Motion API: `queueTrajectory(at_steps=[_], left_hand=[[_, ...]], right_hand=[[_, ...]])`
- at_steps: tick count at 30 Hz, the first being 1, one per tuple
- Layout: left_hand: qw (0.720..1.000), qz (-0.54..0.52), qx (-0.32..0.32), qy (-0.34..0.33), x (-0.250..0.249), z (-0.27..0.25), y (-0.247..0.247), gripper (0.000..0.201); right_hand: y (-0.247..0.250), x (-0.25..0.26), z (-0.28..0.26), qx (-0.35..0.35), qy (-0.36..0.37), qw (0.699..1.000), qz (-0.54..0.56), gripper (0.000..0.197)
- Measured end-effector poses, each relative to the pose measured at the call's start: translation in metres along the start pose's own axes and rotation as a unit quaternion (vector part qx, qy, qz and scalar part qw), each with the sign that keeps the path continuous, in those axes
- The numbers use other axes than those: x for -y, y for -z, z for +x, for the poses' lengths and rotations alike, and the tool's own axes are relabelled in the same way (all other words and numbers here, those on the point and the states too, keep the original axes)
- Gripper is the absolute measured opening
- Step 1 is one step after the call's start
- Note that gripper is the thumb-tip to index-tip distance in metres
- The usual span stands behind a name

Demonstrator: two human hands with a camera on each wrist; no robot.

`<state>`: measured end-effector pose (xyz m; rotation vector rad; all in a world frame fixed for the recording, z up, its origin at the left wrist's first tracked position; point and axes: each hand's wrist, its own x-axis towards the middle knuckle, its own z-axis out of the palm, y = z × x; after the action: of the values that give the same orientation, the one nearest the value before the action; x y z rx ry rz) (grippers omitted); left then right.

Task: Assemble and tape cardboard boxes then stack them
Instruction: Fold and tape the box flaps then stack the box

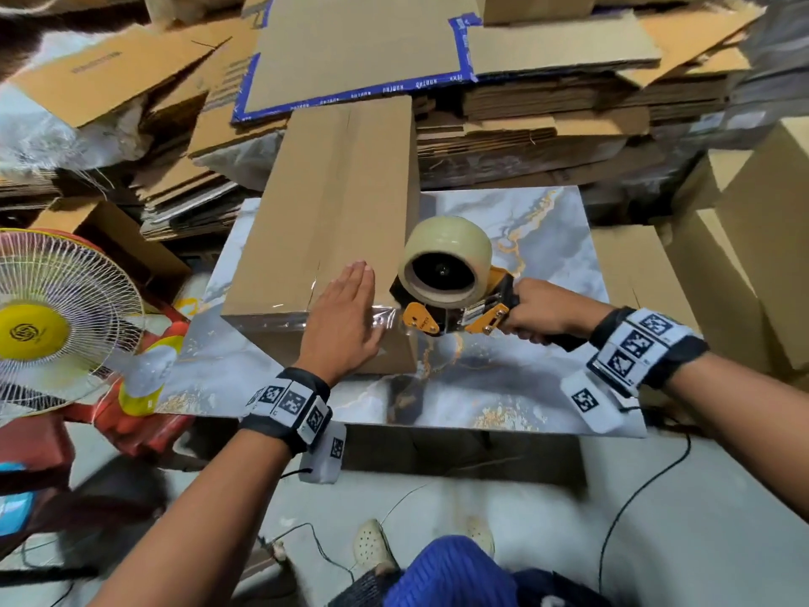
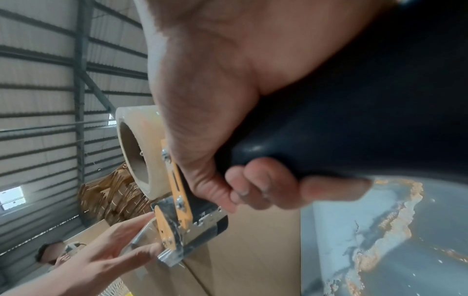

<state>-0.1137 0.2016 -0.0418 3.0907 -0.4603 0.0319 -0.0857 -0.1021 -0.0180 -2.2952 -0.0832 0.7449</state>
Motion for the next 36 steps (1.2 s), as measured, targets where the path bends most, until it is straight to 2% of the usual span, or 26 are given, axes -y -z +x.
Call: queueTrajectory(at_steps=[3, 5, 7, 9, 11, 13, 16, 19, 22, 25, 27, 32, 35, 36], left_hand=[[1.0, -0.003, -0.012, 0.006, -0.001, 0.0, -0.001, 0.083], [1.0, -0.004, -0.009, 0.004, -0.002, -0.001, -0.002, 0.088], [1.0, -0.003, -0.015, -0.001, -0.001, -0.001, -0.004, 0.088], [1.0, -0.003, -0.018, 0.0, -0.001, 0.0, -0.004, 0.088], [1.0, -0.001, -0.016, 0.005, -0.002, 0.0, -0.005, 0.09], [1.0, 0.003, -0.014, 0.006, -0.003, 0.001, -0.006, 0.091], [1.0, 0.023, -0.011, 0.002, -0.001, 0.001, -0.01, 0.092], [0.999, 0.028, -0.014, -0.003, 0.002, 0.0, -0.012, 0.094], [0.999, 0.026, -0.02, -0.008, 0.003, -0.001, -0.012, 0.094], [0.999, 0.021, -0.024, -0.02, 0.007, -0.001, -0.013, 0.094], [0.999, 0.025, -0.022, -0.026, 0.009, -0.001, -0.014, 0.094], [0.999, 0.025, -0.018, -0.031, 0.009, -0.001, -0.014, 0.095], [0.999, 0.013, -0.001, -0.039, 0.01, 0.0, -0.012, 0.097], [0.999, 0.002, 0.007, -0.043, 0.01, 0.0, -0.011, 0.099]], right_hand=[[0.002, -0.011, 0.005, -0.028, 0.002, 0.998, -0.051, 0.02], [0.005, -0.025, 0.003, -0.035, -0.019, 0.989, -0.145, 0.022], [-0.001, -0.047, 0.0, -0.02, -0.055, 0.981, -0.183, 0.023], [-0.015, -0.071, 0.004, -0.009, -0.088, 0.988, -0.126, 0.021], [-0.03, -0.091, 0.013, -0.02, -0.109, 0.994, -0.006, 0.019], [-0.045, -0.103, 0.025, -0.023, -0.125, 0.986, 0.112, 0.022], [-0.066, -0.109, 0.044, 0.009, -0.152, 0.945, 0.289, 0.03], [-0.084, -0.108, 0.063, 0.033, -0.188, 0.878, 0.439, 0.03], [-0.097, -0.115, 0.078, 0.052, -0.22, 0.814, 0.535, 0.032], [-0.106, -0.123, 0.085, 0.046, -0.228, 0.77, 0.594, 0.034], [-0.11, -0.126, 0.088, 0.023, -0.221, 0.775, 0.592, 0.032], [-0.114, -0.136, 0.092, -0.045, -0.199, 0.831, 0.517, 0.016], [-0.12, -0.151, 0.097, -0.11, -0.22, 0.877, 0.412, 0.053], [-0.119, -0.15, 0.093, -0.134, -0.228, 0.894, 0.361, 0.058]])
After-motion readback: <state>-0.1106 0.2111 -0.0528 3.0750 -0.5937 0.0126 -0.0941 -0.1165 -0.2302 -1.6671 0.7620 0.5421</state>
